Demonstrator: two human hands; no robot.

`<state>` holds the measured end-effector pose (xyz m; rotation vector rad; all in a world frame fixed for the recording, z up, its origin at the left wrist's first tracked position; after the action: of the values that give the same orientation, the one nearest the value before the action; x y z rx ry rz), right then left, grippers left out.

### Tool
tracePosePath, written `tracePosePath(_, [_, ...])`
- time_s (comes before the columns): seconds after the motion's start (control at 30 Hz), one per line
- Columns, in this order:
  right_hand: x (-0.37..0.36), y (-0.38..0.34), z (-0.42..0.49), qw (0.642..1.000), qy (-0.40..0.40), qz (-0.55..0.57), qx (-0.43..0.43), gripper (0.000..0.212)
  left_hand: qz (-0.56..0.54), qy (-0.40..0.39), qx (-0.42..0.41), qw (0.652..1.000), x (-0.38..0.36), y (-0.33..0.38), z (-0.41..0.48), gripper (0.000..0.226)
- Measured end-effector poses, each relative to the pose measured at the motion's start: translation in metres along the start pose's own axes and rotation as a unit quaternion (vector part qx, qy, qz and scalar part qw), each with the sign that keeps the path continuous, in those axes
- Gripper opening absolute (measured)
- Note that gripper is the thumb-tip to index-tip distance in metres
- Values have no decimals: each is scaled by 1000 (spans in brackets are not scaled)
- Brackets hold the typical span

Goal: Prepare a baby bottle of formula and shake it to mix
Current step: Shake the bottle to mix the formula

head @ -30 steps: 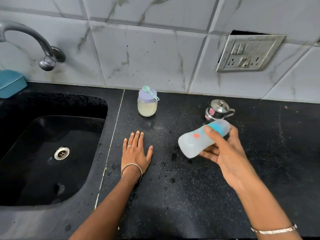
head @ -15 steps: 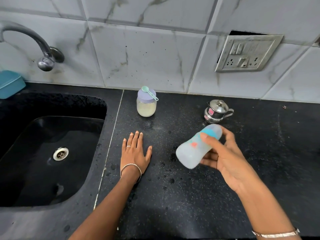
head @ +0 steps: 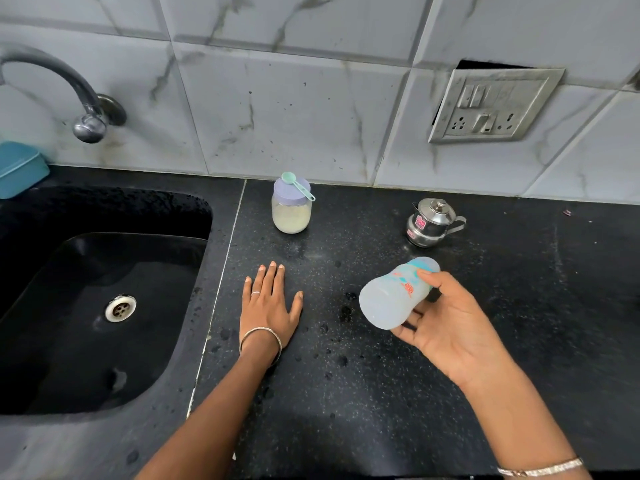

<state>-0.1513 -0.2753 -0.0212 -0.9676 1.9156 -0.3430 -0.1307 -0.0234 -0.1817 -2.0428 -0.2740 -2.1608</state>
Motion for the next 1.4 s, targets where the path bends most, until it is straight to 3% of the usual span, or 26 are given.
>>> tracePosePath(0.3, [-6, -5, -1, 995, -11, -94, 38, 78, -1, 2, 1, 1000, 0, 0, 0, 82])
tracePosePath(0.4, [-10, -14, -1, 991, 1, -105, 87, 86, 0, 1, 0, 1000, 1, 1, 0, 83])
tracePosePath(0.5, [-10, -15, 3, 987, 21, -83, 135, 79, 1, 0, 0, 1000, 1, 1, 0, 82])
tracePosePath(0.67, [-21, -14, -9, 966, -63, -243, 58, 90, 4, 1, 0, 1000, 0, 0, 0, 82])
tracePosePath(0.83, [-21, -32, -1, 965, -11, -192, 180, 80, 10, -2, 0, 1000, 0, 0, 0, 82])
tracePosePath(0.97, [-22, -27, -8, 940, -83, -323, 73, 92, 9, -4, -2, 1000, 0, 0, 0, 83])
tracePosePath(1.13, [-20, -30, -2, 965, -38, -185, 180, 80, 4, -3, 0, 1000, 0, 0, 1, 83])
tracePosePath(1.27, [-22, -19, -8, 952, -85, -276, 101, 84, 4, -4, -3, 1000, 1, 0, 0, 84])
tracePosePath(1.4, [-16, -27, 0, 964, -48, -205, 165, 75, 3, -1, 0, 1000, 1, 0, 1, 83])
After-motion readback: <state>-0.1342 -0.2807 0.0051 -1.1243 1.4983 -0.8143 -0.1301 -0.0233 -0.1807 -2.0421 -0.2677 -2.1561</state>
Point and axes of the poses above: each hand's wrist, its own z-axis towards the middle knuckle, its own x-axis out of the back of the hand, y = z × x, the point moved 3 cm from there along z, towards the middle knuckle, and after that the axes turned 15 degrees about z, right-handed, at the moved point
